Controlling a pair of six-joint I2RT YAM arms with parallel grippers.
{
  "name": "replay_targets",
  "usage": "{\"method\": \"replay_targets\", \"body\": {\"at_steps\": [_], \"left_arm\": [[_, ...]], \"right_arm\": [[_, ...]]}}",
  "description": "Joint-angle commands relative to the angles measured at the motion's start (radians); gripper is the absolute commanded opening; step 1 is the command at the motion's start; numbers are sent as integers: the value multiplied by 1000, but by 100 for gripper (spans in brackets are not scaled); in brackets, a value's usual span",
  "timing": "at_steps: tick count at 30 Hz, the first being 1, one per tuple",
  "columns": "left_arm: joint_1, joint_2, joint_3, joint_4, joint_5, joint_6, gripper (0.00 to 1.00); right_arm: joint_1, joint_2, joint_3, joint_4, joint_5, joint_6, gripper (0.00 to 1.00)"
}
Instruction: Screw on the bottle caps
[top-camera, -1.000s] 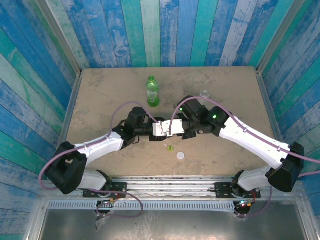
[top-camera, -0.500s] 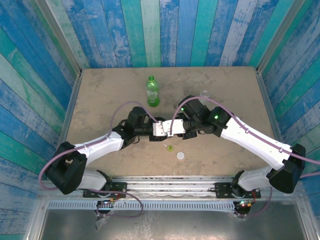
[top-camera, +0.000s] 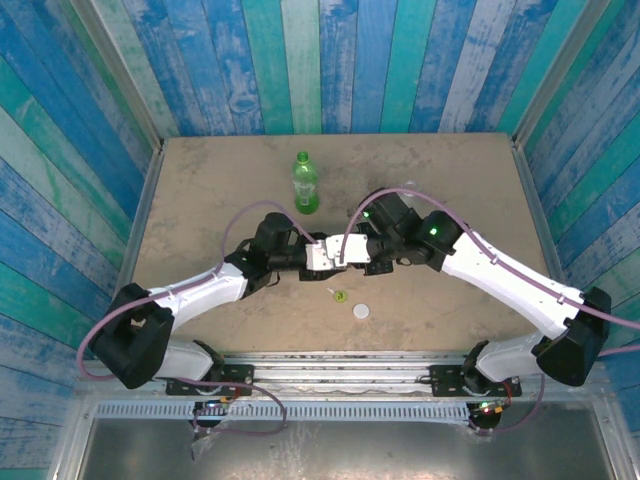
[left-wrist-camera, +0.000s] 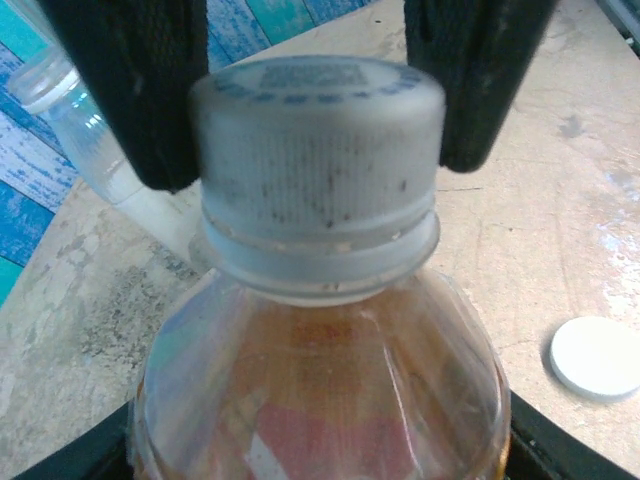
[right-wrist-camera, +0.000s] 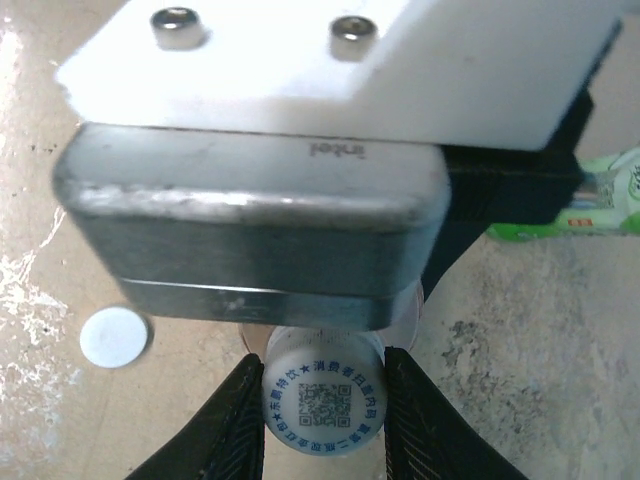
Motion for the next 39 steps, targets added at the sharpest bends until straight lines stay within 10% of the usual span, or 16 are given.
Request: {"method": "replay_targets", "body": {"at_steps": [1, 10, 15, 25, 31, 39], "left_arm": [[-3, -29, -2, 125, -62, -58, 53], [-4, -9, 4, 191, -131, -72, 52], [-3, -1, 6, 184, -120, -59, 53], [7, -42, -33, 142, -5, -27, 55], [37, -111, -71, 143, 136, -12, 55], [41, -93, -35, 43, 187, 38, 55]], "right_arm": [[-20, -4, 8, 84, 105, 276, 0], [-27, -87, -78, 221, 227, 1243, 0], [-31, -110, -105, 223, 191, 1409, 1], [-34, -135, -17, 80, -32, 592, 46], [-11, -153, -21, -40, -64, 175, 53], [52, -65, 58, -110, -20, 4, 54]]}}
